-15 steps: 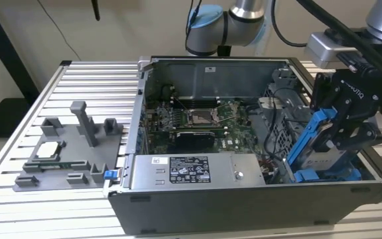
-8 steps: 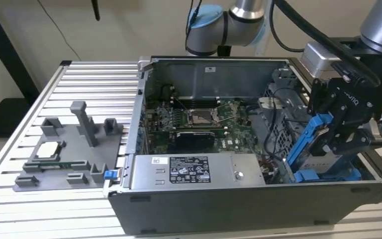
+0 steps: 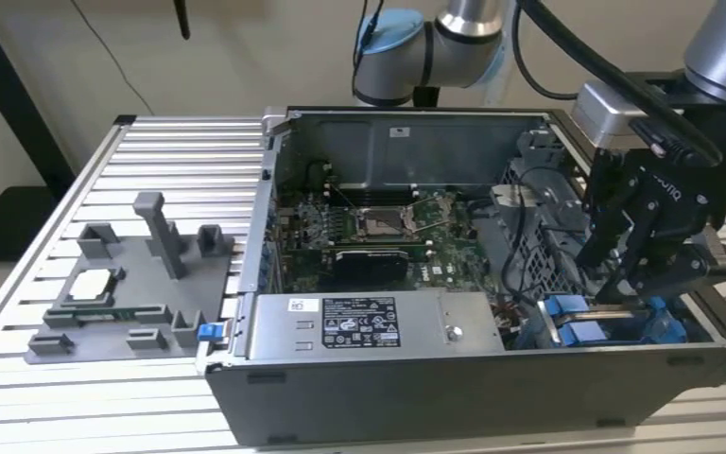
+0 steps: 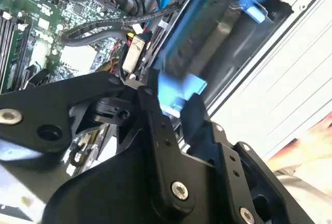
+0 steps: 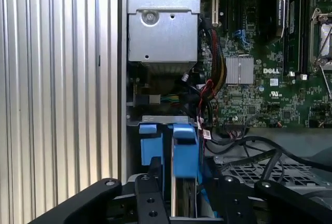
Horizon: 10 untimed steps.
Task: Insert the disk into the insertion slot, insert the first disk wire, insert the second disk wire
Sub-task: 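Insert the disk into the insertion slot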
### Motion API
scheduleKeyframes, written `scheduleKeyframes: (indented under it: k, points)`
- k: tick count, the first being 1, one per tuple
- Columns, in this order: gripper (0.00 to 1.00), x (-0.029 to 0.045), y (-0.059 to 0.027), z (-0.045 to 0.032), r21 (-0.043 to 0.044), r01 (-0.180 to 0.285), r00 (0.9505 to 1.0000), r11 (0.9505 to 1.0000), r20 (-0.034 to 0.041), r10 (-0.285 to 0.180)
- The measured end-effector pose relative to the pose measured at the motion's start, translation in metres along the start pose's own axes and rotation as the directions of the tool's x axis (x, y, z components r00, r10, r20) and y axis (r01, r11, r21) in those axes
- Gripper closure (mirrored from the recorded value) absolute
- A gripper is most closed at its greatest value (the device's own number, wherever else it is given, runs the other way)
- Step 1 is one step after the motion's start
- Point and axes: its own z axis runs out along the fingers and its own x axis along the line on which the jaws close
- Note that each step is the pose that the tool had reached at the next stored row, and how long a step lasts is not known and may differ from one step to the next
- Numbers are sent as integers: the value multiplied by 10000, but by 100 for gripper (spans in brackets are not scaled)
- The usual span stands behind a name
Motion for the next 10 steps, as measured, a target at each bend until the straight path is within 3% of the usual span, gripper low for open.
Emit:
scheduleKeyframes:
  k: [2,10]
  points:
    - [0,0,1,-8,0,-1,10000,10000,0,1]
    - [0,-34,7,-167,0,0,10000,10000,0,0]
